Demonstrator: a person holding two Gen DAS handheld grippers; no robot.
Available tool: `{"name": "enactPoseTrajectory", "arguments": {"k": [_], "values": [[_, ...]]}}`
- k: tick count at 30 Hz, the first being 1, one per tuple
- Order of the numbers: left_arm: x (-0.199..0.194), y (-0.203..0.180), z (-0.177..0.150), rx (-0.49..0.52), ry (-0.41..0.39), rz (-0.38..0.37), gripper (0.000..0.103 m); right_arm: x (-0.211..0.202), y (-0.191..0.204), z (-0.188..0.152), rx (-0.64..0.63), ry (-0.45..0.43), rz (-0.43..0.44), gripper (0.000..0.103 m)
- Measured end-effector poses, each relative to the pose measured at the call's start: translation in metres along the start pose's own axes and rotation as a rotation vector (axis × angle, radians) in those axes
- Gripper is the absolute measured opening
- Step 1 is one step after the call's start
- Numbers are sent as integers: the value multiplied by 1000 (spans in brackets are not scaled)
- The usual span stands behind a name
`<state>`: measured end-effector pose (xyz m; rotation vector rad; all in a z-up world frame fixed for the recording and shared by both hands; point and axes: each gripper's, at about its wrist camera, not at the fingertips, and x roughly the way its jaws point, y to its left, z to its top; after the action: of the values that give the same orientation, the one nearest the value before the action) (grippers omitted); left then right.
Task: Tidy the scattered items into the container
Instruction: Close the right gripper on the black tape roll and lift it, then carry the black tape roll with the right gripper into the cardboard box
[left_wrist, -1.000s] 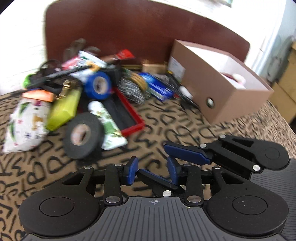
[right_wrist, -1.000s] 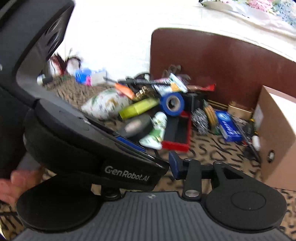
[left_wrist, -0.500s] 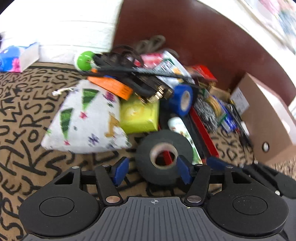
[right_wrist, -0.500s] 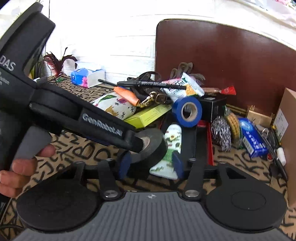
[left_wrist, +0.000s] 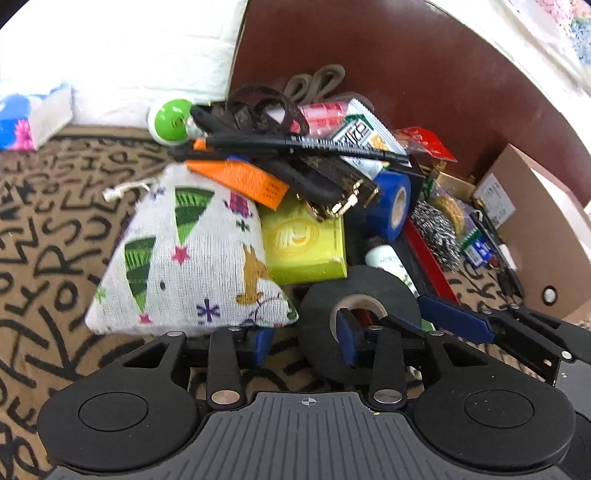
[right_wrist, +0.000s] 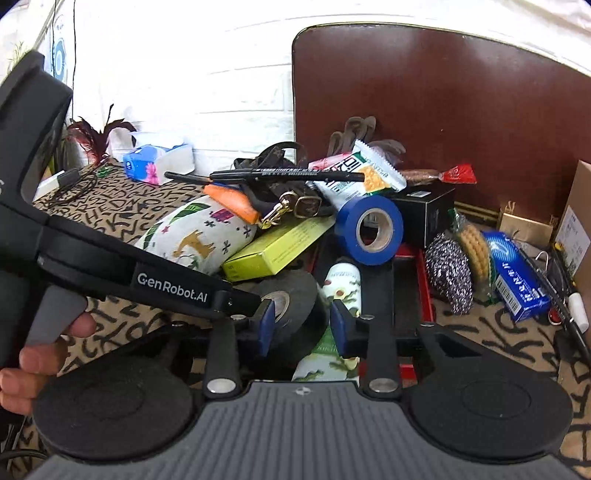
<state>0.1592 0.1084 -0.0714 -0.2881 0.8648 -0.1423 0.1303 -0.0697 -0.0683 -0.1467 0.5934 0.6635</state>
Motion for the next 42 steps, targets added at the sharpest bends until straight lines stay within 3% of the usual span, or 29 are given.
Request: {"name": "enactPoseTrajectory", "arguments": {"k": [5,6,15,16,27,30,32,37,39,41,42], "values": [[8,8,-1,-69,33,-62,47,2,-2,-1,12,4,16,39],[7,6,-2,-60,34,-73,41,2,-5,-2,22,9,28,38],[-15,-44,-32,122,60,-30,39,-41,-6,-26,18,62,9,34],[-19,-53,-38,146,67,-32,44,-49,-8,-31,27,67,9,34],[-35,-142,-100,277,164,-163,44,-139,-46,-92,167,108,-105,34],[-39,-163,-114,329,168,-179,52,-158,-53,-107,213,102,-131,34],[-39,-170,-117,331,173,-180,61,-166,-55,-111,235,92,-161,38],[-39,-166,-115,264,177,-172,61,-170,-57,-113,259,51,-174,41],[-42,-163,-113,255,163,-155,56,-167,-57,-111,263,38,-165,41],[-41,-161,-110,254,169,-158,39,-162,-57,-109,263,38,-154,41],[-39,-161,-109,255,177,-163,37,-158,-57,-109,265,43,-149,40]]}}
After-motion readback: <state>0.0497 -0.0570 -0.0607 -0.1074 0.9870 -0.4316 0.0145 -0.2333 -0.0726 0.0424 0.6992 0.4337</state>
